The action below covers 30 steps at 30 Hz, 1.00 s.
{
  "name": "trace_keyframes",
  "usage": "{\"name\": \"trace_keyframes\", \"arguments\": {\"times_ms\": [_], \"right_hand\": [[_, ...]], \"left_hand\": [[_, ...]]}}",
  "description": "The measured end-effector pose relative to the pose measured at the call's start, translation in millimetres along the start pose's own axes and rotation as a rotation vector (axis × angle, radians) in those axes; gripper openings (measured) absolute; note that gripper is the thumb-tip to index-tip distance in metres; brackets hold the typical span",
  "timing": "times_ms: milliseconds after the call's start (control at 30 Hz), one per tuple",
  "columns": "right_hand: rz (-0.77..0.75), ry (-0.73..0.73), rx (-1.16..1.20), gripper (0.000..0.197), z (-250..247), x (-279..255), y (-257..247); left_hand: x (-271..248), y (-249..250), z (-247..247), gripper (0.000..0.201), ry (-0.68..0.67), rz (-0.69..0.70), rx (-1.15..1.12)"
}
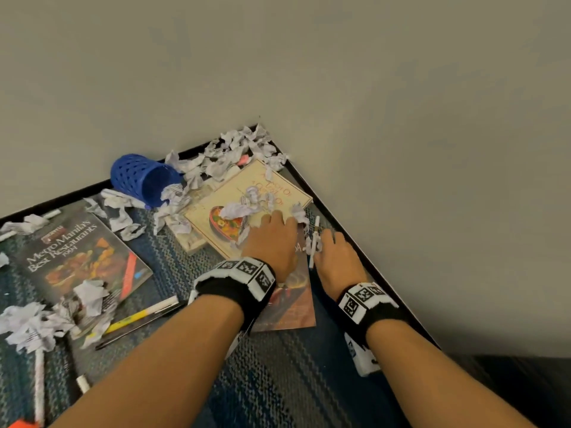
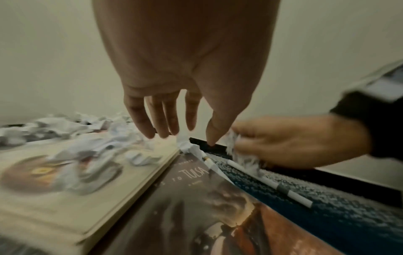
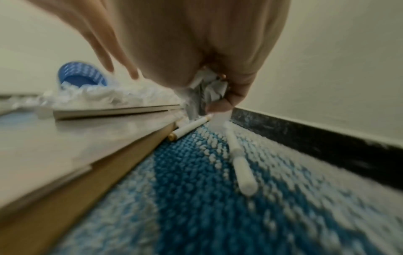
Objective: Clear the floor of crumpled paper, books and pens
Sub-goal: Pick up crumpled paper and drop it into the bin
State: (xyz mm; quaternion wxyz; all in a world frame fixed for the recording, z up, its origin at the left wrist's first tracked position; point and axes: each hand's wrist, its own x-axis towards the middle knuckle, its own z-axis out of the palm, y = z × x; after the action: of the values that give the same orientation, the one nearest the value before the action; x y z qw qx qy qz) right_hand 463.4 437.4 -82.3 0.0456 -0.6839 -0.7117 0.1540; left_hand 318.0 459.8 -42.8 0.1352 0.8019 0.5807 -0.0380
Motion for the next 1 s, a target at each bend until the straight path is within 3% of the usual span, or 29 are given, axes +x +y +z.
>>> {"name": "trace_keyframes", "arguments": {"times_ms": [67,133,233,433,500,600,667,733,833,900,1000], "right_hand": [[0.058,0.123,0.162,0.009,-2,-12,8],[0.14,0.202,0.233,0.01,-6,-23,24],[0.239,0.27,0.272,0.004,-12,-38,49],[0.165,0.108,0.107,0.033,2,-52,49],[0.164,0.119,0.072,0.036,7,-51,46],[0.167,0.186,0.14,0.031,5,-39,37],[0.18,0.224,0.219,0.029,-1,-25,28],[0.187,0.244,0.256,0.034,-8,-8,13],[0.126,0.217,0.255,0.032,-14,24,-17],[0.031,0.144,0.227,0.028,-17,49,-39],[-0.159,-0.205,-0.075,0.025,-22,80,-67]], "left_hand": [[22,13,10,0.065,0.051,0.049,0.038],[44,22,23,0.084,0.058,0.113,0.094],[67,27,44,0.099,-0.073,0.191,0.184],[67,29,71,0.047,0.013,0.216,0.09],[60,28,77,0.032,0.006,0.233,0.064],[50,21,76,0.025,-0.044,0.299,-0.035],[41,13,63,0.024,-0.021,0.248,-0.168],[33,-2,45,0.015,0.129,0.088,-0.287],[28,-39,27,0.038,0.338,-0.174,-0.305],[24,-68,21,0.061,0.435,-0.266,-0.248],[20,-105,24,0.105,0.304,-0.326,-0.099]]}}
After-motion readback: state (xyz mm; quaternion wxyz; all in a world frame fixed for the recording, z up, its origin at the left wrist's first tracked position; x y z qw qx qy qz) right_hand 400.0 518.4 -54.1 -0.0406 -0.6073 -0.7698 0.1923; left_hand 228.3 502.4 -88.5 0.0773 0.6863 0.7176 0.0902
